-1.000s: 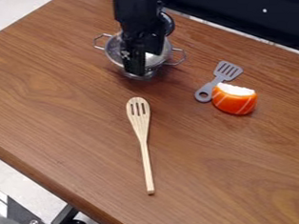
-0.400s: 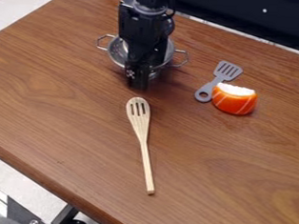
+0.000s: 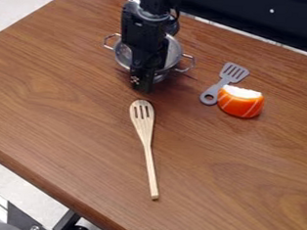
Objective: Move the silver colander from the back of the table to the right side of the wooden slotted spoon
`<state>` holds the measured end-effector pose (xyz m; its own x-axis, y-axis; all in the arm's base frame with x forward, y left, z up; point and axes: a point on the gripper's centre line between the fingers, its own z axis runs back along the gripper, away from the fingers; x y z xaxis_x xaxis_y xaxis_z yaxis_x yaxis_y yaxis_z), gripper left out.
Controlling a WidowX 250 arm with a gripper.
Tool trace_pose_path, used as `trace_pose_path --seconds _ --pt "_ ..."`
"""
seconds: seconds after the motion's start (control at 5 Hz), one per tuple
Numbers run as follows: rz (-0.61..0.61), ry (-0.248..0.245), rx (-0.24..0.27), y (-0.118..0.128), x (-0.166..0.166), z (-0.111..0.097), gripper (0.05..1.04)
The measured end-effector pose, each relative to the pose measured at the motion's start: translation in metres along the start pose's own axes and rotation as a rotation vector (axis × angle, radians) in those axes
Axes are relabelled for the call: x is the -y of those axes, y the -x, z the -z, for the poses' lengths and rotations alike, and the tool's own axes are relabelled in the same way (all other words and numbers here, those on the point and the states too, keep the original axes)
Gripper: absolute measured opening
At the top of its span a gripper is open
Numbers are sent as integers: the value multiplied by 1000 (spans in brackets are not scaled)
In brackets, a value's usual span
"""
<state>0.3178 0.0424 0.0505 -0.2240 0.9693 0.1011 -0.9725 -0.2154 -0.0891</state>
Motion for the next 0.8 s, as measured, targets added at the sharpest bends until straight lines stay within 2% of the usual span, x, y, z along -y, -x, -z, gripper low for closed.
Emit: trace_pose_path --seconds 0.2,0.4,0.8 --pt "-18 -3 1 -3 0 0 394" --pt "-29 6 2 -5 2 -1 248" --pt "-69 41 -13 -15 7 -10 117"
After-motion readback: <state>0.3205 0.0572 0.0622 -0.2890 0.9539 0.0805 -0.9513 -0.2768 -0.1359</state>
